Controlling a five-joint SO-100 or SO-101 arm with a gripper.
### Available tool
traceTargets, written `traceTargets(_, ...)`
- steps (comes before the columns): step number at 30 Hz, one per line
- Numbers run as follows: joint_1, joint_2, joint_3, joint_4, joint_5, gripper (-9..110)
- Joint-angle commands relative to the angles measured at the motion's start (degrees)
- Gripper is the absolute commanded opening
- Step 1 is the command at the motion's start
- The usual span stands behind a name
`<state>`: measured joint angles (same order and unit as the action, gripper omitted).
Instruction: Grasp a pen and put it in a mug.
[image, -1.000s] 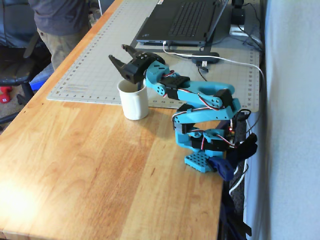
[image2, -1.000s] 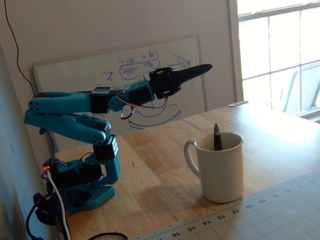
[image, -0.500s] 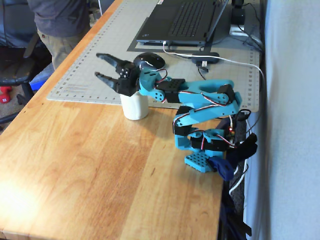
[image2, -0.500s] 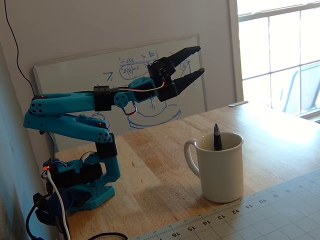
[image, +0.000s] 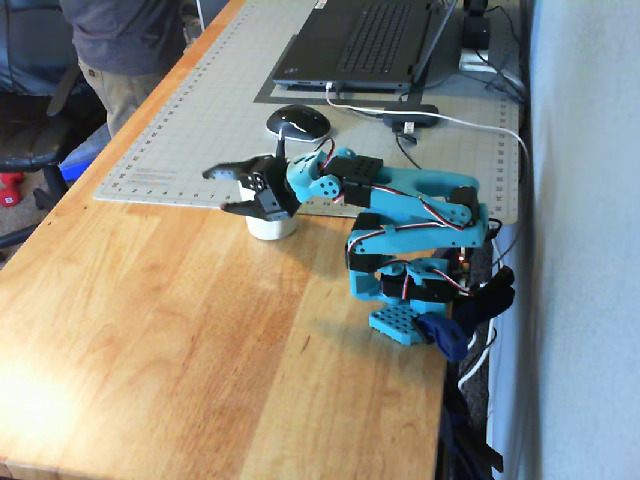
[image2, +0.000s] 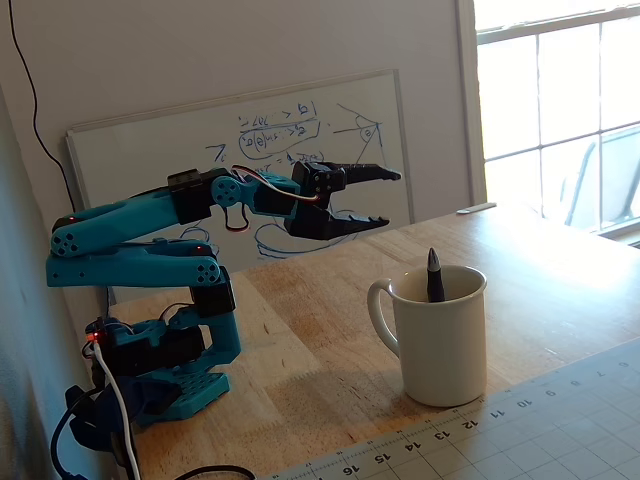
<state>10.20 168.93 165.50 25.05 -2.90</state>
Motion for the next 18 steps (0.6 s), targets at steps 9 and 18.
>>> traceTargets(9,-3.6,12.0,-5.1,31.6,-0.3,12)
traceTargets(18,-6.0,22.9,10.3,35.9,-0.1,12)
